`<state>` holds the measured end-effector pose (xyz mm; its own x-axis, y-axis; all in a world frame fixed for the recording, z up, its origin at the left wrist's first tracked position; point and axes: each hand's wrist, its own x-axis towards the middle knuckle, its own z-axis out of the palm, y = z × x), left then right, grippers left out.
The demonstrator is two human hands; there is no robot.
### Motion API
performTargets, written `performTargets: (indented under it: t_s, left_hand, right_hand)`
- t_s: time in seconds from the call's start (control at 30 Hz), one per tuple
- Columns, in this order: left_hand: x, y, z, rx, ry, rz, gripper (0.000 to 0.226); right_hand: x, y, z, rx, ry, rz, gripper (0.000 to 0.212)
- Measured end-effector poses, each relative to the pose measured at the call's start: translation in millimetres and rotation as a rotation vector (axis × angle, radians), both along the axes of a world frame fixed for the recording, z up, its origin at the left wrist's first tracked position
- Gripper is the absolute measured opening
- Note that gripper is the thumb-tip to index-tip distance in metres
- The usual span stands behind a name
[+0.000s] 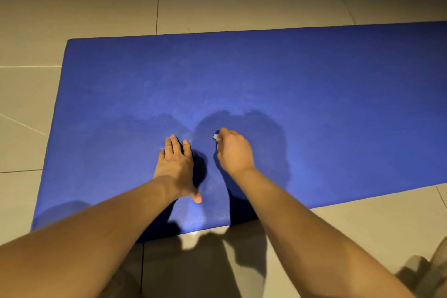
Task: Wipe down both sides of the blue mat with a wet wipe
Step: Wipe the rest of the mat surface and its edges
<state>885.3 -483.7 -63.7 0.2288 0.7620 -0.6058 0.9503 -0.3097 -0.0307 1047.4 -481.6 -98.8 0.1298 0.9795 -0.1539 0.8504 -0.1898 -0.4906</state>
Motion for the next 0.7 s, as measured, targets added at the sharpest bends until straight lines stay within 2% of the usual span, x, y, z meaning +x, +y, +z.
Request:
performTargets:
  t_s: [0.07, 0.17, 0.33, 0.4, 0.53, 0.63, 0.7]
  left_hand:
    - [0.1, 0.7, -0.3, -0.001, 0.011, 0.000, 0.165]
    - [1.7, 0.4, -1.8, 0.002, 0.015, 0.003, 0.165]
    - [2.5, -0.7, -3.9, 0.009, 0.019, 0.007, 0.165]
    - [3.8, -0.7, -3.5, 0.015, 0.029, 0.004, 0.166]
    - [3.6, 0.1, -3.6, -0.003, 0.042, 0.012, 0.168]
    - [3.9, 0.9, -4.2, -0.011, 0.053, 0.009, 0.169]
    - [3.5, 0.9, -5.4, -0.013, 0.057, 0.004, 0.169]
  right_hand:
    - [23.1, 0.5, 3.7, -0.012, -0.079, 0.012, 0.015]
    - [74.6, -5.0, 4.5, -0.020, -0.175, -0.151, 0.014]
    - [97.7, -13.7, 1.2, -0.039, -0.164, -0.385, 0.016]
    - [68.4, -14.5, -0.9, -0.015, -0.113, -0.346, 0.018]
    - [3.0, -27.2, -2.9, -0.007, -0.042, -0.088, 0.016]
    - [20.2, -30.9, 2.5, -0.022, -0.099, 0.023, 0.017]
    - [54.2, -34.7, 4.8, -0.030, -0.175, -0.037, 0.014]
